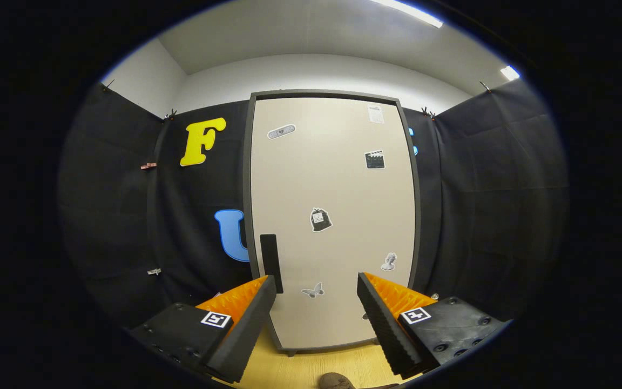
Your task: Open the shoe cabinet door, grab the shoes and put them into the shoe cabinet, then close the shoe cabinet door.
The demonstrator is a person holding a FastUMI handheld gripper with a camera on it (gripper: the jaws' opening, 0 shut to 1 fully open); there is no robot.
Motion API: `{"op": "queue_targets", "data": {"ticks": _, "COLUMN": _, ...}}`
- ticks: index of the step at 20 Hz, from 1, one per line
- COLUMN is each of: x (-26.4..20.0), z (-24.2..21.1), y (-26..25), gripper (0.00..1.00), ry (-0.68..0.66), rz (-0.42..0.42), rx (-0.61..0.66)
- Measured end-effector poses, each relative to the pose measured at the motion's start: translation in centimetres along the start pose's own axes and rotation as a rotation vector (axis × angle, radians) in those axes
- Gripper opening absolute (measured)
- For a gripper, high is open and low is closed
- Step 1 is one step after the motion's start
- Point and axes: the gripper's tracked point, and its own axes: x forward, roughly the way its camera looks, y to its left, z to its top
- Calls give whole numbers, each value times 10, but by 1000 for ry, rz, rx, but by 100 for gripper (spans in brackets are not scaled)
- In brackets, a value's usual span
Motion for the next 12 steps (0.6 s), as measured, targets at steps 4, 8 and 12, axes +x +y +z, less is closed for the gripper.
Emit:
{"op": "queue_targets", "data": {"ticks": 4, "x": 9, "z": -8, "y": 10, "gripper": 98, "ry": 17, "rz": 9, "rx": 3}}
{"op": "queue_targets", "data": {"ticks": 8, "x": 25, "z": -15, "y": 27, "gripper": 98, "ry": 21, "rz": 25, "rx": 10}}
{"op": "queue_targets", "data": {"ticks": 12, "x": 50, "z": -25, "y": 49, "gripper": 98, "ry": 30, "rz": 50, "rx": 9}}
